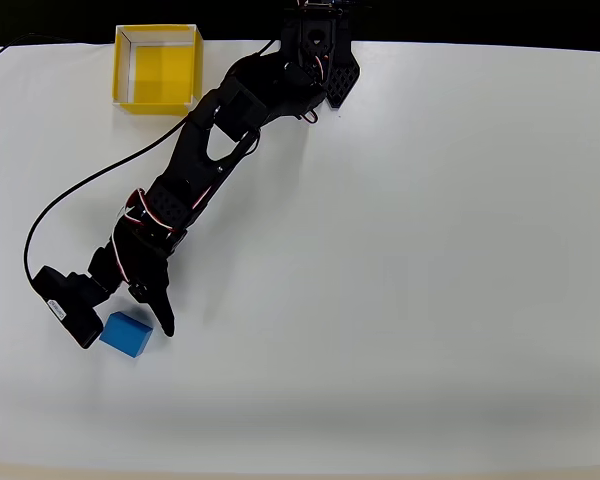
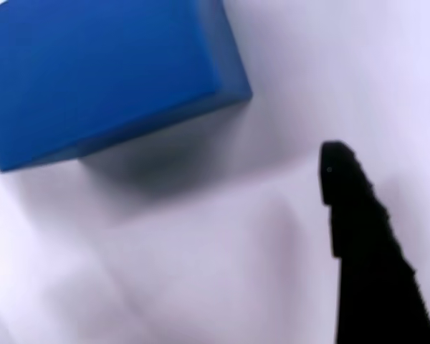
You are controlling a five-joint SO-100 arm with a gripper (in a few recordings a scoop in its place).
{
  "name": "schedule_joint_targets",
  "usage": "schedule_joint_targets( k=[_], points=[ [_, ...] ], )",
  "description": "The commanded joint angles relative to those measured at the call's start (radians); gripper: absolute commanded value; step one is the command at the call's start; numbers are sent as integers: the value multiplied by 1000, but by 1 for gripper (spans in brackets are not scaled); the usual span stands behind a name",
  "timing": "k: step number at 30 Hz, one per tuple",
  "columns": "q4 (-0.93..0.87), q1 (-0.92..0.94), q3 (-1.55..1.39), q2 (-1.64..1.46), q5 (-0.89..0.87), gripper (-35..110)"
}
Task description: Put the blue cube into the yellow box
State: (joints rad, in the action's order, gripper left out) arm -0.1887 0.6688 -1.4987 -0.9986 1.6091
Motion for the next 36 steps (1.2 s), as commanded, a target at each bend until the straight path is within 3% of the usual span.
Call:
schedule_joint_targets(
  k=[1, 19, 36],
  points=[
    [75, 6, 126, -49, 12, 63],
    [275, 6, 302, 164, 5, 66],
    [339, -5, 417, 281, -20, 64]
  ],
)
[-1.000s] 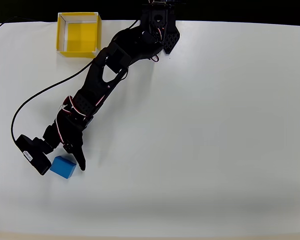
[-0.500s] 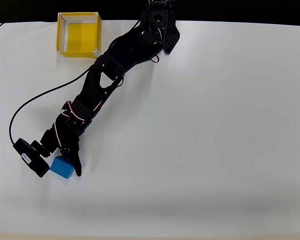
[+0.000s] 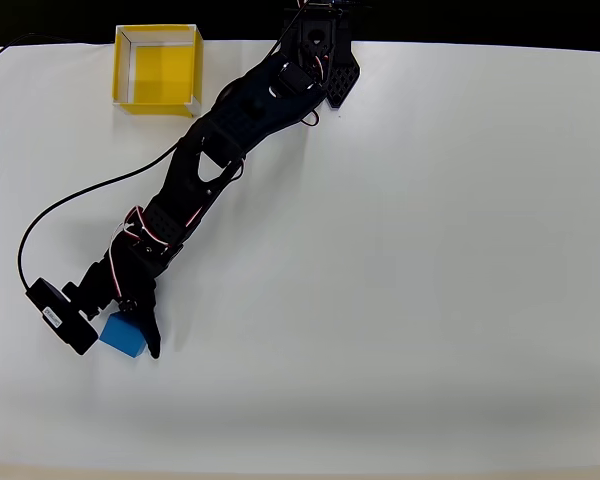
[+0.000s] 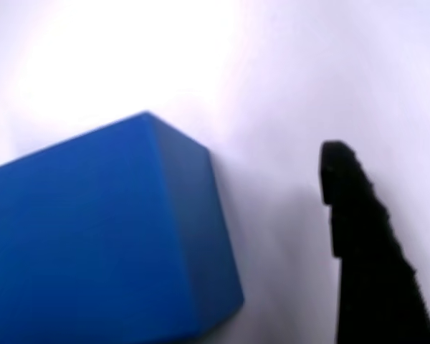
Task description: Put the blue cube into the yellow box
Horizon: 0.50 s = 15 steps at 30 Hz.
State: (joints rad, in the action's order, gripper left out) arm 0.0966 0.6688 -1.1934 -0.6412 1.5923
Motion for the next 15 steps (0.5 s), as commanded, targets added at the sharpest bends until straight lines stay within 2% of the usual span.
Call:
schedule_joint_targets(
  k=[1, 7, 15],
  points=[
    [55, -6, 112, -75, 0, 63],
    [60, -8, 112, -74, -3, 56],
    [100, -8, 104, -58, 5, 56]
  ],
)
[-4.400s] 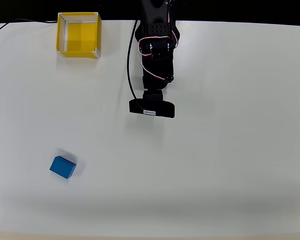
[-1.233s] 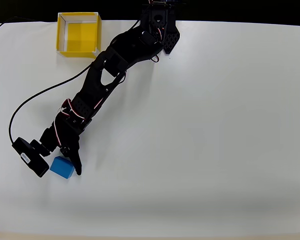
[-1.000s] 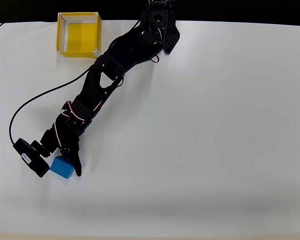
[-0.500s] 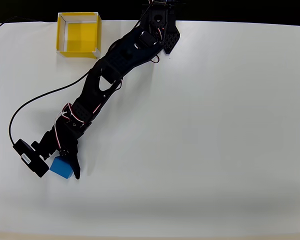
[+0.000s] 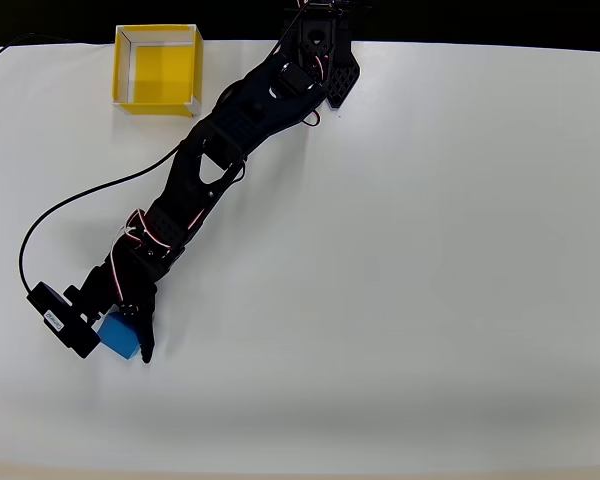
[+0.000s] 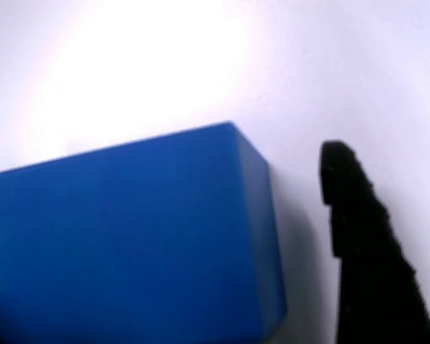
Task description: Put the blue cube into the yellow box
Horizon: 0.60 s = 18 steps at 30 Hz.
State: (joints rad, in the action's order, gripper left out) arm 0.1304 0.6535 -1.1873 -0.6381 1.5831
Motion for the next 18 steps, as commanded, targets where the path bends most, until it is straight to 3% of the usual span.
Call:
schedule_joint_targets(
  k=[1, 18],
  points=[
    [72, 8, 97, -58, 14, 56],
    [55, -2, 81, -46, 37, 47]
  ],
)
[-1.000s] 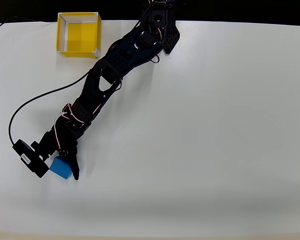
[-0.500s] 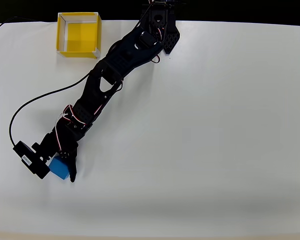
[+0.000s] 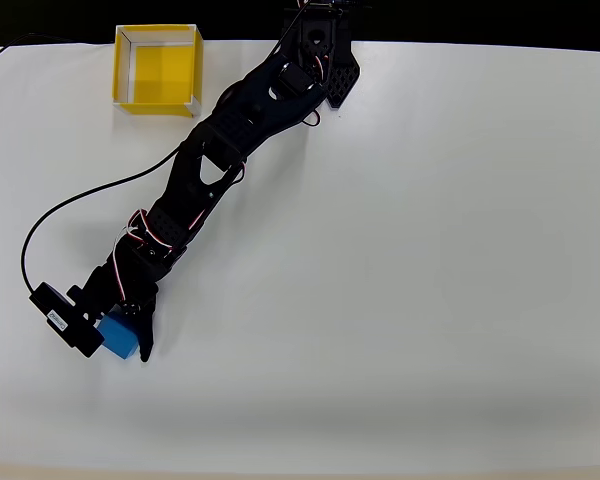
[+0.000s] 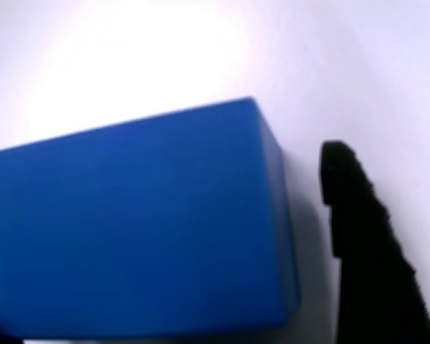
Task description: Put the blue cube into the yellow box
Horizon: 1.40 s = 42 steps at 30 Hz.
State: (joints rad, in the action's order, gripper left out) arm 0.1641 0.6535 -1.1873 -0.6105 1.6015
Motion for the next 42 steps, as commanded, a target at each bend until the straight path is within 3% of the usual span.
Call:
schedule_joint_targets(
  k=[1, 24, 42],
  points=[
    [21, -2, 81, -74, 20, 46],
    [38, -3, 64, -75, 25, 26],
    [40, -12, -51, -244, 35, 21]
  ],
)
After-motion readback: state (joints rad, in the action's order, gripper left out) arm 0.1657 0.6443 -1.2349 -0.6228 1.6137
